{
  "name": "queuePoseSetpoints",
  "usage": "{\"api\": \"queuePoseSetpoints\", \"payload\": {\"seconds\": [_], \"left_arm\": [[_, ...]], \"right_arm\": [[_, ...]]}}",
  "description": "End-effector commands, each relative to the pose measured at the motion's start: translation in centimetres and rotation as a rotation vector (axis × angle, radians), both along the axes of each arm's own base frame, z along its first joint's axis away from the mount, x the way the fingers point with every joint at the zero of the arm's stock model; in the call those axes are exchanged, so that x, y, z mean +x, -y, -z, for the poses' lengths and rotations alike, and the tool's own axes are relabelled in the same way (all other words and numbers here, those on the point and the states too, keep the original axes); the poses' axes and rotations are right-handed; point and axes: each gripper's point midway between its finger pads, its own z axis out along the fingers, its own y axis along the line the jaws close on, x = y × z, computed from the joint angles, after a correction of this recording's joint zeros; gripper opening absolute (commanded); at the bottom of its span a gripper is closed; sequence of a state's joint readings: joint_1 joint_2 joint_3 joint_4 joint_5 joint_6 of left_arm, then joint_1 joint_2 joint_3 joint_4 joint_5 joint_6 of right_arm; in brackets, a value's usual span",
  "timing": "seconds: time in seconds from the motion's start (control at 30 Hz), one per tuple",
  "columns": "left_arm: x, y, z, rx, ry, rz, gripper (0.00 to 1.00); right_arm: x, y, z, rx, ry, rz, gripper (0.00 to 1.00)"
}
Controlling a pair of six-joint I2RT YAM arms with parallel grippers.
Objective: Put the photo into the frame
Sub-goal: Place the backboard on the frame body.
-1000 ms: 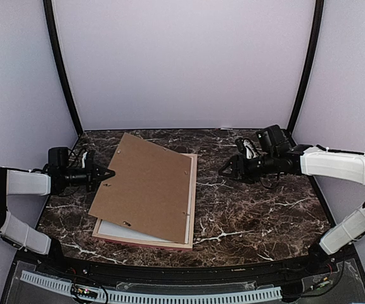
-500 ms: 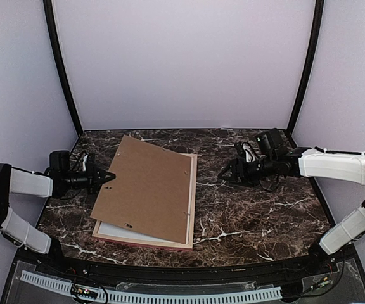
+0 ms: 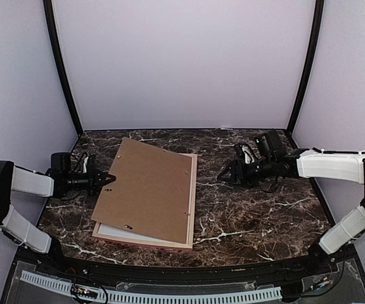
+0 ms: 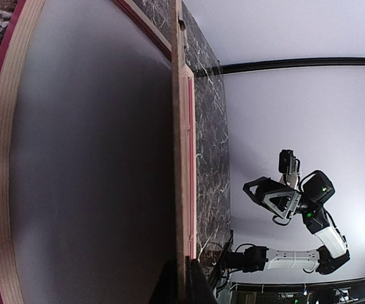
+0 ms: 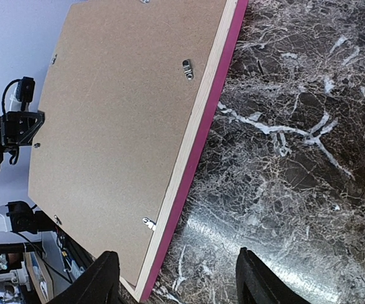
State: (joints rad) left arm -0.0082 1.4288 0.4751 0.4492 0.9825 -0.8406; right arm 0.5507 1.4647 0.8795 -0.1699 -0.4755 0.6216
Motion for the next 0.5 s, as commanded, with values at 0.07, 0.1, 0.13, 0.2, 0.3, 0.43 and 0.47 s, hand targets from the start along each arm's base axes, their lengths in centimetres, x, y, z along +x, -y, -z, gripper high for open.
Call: {"api": "queuePoseSetpoints", "payload": {"seconds": [0.07,0.1,0.13,0.2,0.3,0.43,0.47], "left_arm": [[-0.3,-0.4,1.4,0.049,-0.014,-0.001,0.00],[-0.3,-0.4,1.6,0.052,-0.019,-0.002,0.01],[-0.3,-0.4,1.6,0.053,-0.021,-0.002,0.01],[-0.3,-0.5,1.9,0.057,-0.029,-0.003,0.02],[-0.2,-0.5,2.1,0.064,-0.036,-0.003,0.02],[-0.1,-0.6,2.2,0.073,-0.038,-0.002,0.02],[0.0,-0.6,2.3,0.076,-0.044,-0.004,0.02]], "right_arm": [[0.3,-0.3,0.2,0.024,0.007,-0.003,0.64],[0.3,-0.2,0.3,0.024,0.006,-0.002,0.64],[0.3,-0.2,0.3,0.024,0.006,-0.002,0.64],[0.2,-0.2,0.5,0.024,0.003,-0.002,0.64],[0.2,-0.2,0.6,0.026,0.000,-0.002,0.64],[0.2,-0.3,0.9,0.025,-0.006,-0.003,0.64],[0.2,-0.3,0.9,0.026,-0.006,-0.004,0.64]]}}
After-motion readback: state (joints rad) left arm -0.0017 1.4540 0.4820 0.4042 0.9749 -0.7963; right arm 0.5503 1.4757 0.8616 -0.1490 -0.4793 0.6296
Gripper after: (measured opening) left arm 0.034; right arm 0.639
